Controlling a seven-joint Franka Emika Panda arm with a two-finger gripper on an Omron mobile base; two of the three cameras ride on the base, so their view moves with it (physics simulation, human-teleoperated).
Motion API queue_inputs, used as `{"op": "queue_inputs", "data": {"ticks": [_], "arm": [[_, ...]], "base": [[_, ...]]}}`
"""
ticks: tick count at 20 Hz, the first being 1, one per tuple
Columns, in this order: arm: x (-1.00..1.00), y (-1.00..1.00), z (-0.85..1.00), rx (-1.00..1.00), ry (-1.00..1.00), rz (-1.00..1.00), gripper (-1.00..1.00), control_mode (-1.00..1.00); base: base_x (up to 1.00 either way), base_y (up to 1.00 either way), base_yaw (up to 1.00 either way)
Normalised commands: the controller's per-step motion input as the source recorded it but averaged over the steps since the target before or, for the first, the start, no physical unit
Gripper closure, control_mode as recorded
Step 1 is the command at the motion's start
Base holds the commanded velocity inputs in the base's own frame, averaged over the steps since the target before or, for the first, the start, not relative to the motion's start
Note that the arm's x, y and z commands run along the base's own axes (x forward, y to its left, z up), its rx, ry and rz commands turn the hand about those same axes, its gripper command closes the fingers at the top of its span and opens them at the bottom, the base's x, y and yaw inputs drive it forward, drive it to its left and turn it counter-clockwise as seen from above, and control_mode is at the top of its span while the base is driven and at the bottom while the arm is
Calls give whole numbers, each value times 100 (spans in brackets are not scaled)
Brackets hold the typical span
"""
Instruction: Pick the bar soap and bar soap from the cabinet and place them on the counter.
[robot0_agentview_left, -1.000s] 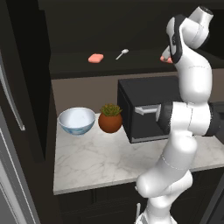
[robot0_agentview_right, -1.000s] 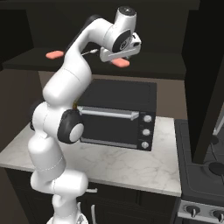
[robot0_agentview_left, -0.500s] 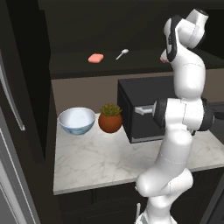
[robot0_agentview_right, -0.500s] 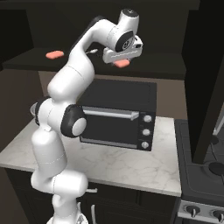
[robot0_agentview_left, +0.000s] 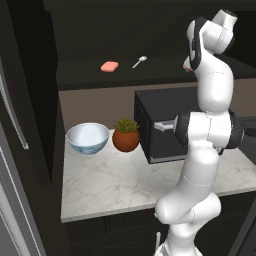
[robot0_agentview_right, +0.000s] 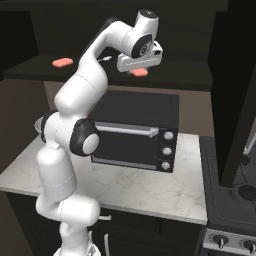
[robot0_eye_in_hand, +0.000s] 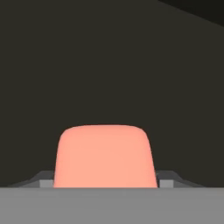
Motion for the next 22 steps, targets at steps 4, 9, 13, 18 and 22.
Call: {"op": "queue_inputs", "data": {"ticks": [4, 9, 13, 18, 22], "arm": [[-26, -1, -5, 0, 0, 3, 100, -100], [-57, -2, 0, 0, -4, 2, 100, -100], [-75, -6, 0, 0, -7, 0, 100, -100], [-89, 0, 0, 0, -5, 0, 100, -100], [-100, 0, 0, 0, -6, 0, 100, -100]], "base": [[0, 0, 0], [0, 0, 0], [0, 0, 0], [0, 0, 0], [0, 0, 0]]}}
